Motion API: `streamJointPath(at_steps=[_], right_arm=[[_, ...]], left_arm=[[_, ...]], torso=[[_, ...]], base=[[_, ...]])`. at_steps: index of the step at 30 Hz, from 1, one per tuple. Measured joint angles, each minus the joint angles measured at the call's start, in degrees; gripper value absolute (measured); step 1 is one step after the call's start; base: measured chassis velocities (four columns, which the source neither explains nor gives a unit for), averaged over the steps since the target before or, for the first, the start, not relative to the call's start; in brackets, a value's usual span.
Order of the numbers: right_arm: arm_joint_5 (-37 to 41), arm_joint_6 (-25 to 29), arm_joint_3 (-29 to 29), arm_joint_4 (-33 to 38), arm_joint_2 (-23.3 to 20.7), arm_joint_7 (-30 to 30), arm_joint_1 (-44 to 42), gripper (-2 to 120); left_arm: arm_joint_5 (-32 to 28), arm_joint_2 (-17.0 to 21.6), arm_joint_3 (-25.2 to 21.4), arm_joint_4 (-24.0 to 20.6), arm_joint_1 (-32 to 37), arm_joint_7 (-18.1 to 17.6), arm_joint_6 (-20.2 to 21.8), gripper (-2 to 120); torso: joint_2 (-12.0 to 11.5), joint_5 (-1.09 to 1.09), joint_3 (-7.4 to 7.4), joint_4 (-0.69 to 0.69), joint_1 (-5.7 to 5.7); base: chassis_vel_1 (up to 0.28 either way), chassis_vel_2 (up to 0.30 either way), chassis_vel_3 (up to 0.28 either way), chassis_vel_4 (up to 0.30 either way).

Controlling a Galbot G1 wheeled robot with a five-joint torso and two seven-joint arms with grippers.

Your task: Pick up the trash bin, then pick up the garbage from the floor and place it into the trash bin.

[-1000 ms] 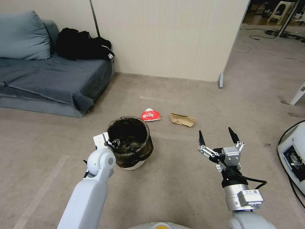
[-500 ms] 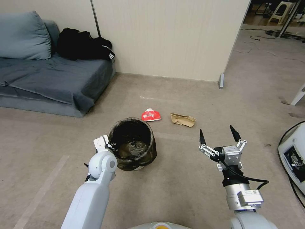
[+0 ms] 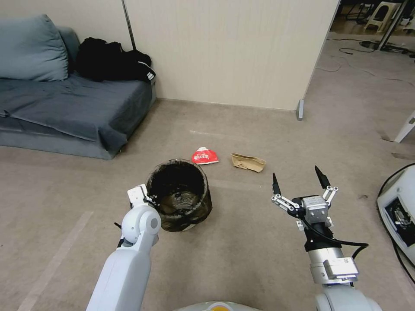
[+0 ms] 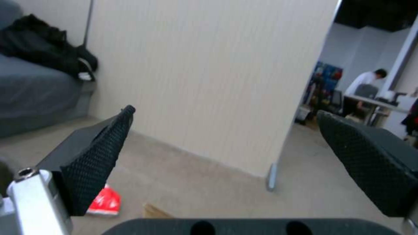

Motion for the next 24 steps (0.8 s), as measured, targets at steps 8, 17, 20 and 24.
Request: streamJointPath(at_steps=[8,17,20,24], right_arm=[[-2.5,2.62,0.79,-0.14,0.0,3.14,2.66,100],[3.41,3.83,0.33,-0.79,0.0,3.21,3.58,100],[6.04,3.71,0.44,-0.88,0.0,2.99,3.94,100],[9.18,2.33,0.15,-0.88,0.0,2.72,3.86,100]], left_arm=[[1.23,-0.55,-1.22,-12.55,2.6,-1.66,0.11,0],[7.93,1.46,-2.2,-31.46,16.08,-1.51,0.05,0],[10.84,1.02,-2.14,-34.97,19.77,-1.0,0.04,0],[14.08,-0.4,-1.71,-38.29,23.51,-0.07,0.03,0]], torso=[[-0.01,0.05,0.0,0.02,0.0],[-0.01,0.05,-0.01,0.03,0.0],[-0.01,0.04,-0.01,0.03,0.0],[-0.01,0.04,-0.01,0.02,0.0]], base=[[0.0,0.0,0.0,0.0],[0.0,0.0,0.0,0.0],[0.0,0.0,0.0,0.0],[0.0,0.0,0.0,0.0]])
